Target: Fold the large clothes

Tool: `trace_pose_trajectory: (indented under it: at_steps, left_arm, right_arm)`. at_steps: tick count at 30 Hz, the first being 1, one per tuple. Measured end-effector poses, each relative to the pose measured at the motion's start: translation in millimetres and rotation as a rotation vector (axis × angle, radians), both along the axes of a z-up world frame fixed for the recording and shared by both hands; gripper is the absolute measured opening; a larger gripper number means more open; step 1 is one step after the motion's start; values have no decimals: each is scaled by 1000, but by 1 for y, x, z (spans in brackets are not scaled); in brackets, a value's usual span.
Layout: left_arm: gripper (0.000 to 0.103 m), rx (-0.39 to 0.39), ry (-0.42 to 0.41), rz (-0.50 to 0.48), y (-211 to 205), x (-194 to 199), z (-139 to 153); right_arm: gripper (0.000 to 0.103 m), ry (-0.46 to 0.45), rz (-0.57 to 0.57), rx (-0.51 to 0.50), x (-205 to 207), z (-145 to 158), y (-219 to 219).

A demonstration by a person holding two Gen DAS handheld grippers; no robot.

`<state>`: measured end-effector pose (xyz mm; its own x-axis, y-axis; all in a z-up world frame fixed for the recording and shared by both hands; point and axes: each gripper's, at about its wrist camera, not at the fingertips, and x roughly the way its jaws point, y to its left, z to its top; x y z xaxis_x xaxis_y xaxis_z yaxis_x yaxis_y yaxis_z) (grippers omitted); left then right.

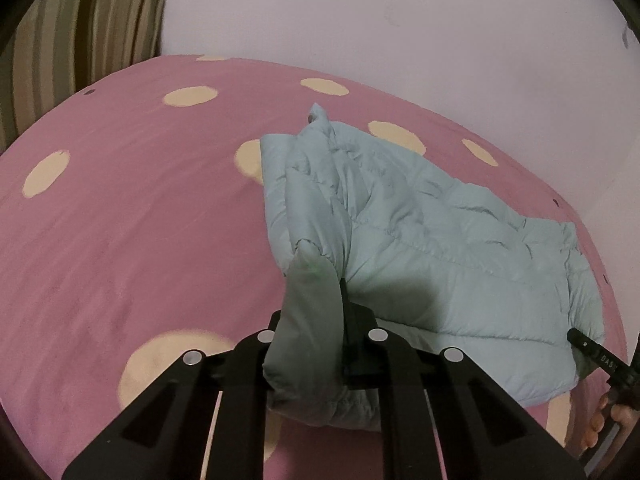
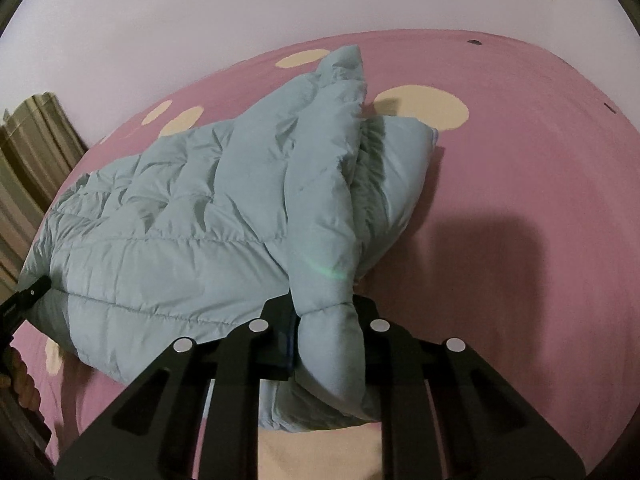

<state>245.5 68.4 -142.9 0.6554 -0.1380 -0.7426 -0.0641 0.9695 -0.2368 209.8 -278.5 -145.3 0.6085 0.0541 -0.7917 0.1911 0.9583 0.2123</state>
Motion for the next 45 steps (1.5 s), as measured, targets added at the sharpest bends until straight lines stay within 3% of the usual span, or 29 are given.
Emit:
trace_pose_trajectory:
  at_steps: [9,19,45]
  left_arm:
    - [12,-23,17,16,21,-66,-3]
    - [12,-25,28,48,36,-107,-7]
    - [14,-15,46,66,34,-113,-23]
  right_arm:
    - [16,12,35,27,-48,2,9]
    - [16,18,70,19,-60,1,20]
    - [21,8,71,15,-61,-11,19]
